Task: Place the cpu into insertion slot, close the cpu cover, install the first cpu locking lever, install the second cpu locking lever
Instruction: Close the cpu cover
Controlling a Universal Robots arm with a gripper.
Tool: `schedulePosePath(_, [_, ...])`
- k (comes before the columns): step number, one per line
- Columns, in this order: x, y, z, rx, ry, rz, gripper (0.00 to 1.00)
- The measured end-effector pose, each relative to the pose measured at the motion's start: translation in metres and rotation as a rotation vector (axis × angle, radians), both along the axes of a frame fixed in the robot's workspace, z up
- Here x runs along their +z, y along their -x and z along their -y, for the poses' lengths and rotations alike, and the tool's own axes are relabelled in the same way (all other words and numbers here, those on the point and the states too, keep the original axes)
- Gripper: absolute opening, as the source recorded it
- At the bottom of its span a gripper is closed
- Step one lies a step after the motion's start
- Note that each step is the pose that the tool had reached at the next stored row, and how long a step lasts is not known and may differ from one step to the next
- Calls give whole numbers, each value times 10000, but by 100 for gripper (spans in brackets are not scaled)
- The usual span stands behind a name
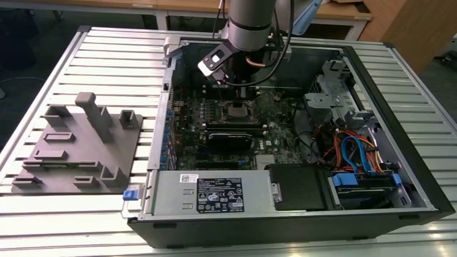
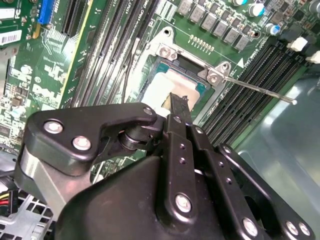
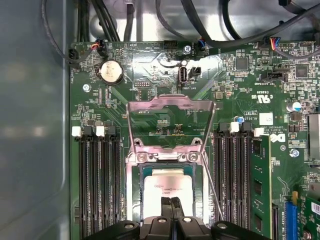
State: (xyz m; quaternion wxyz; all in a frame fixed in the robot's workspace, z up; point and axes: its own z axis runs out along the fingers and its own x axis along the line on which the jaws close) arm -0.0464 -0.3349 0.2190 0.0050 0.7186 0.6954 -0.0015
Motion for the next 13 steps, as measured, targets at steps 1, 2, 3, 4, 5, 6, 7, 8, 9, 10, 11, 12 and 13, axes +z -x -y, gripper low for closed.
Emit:
schedulePosePath(1, [11, 0, 0, 4, 0, 0, 10])
schedulePosePath(2, [23, 0, 0, 7, 1, 0, 10])
schedulePosePath(3, [34, 0, 0, 9, 0, 1, 10])
schedulePosePath(4, [43, 0, 0, 11, 0, 1, 10])
schedulePosePath(5, [46, 0, 0, 13, -12, 4, 10])
schedulePosePath(6, [45, 1, 0, 12, -22, 5, 10])
schedulePosePath(7, [45, 1, 0, 11, -22, 5, 10])
schedulePosePath(8, [45, 1, 0, 11, -23, 4, 10])
schedulePosePath(9, [45, 0, 0, 12, -23, 4, 10])
schedulePosePath(10, [46, 1, 1, 13, -23, 4, 10])
schedulePosePath(11, [47, 0, 6, 16, -21, 3, 10])
schedulePosePath(12, [46, 0, 12, 20, -22, 3, 10])
schedulePosePath(13, [46, 0, 19, 24, -22, 4, 10])
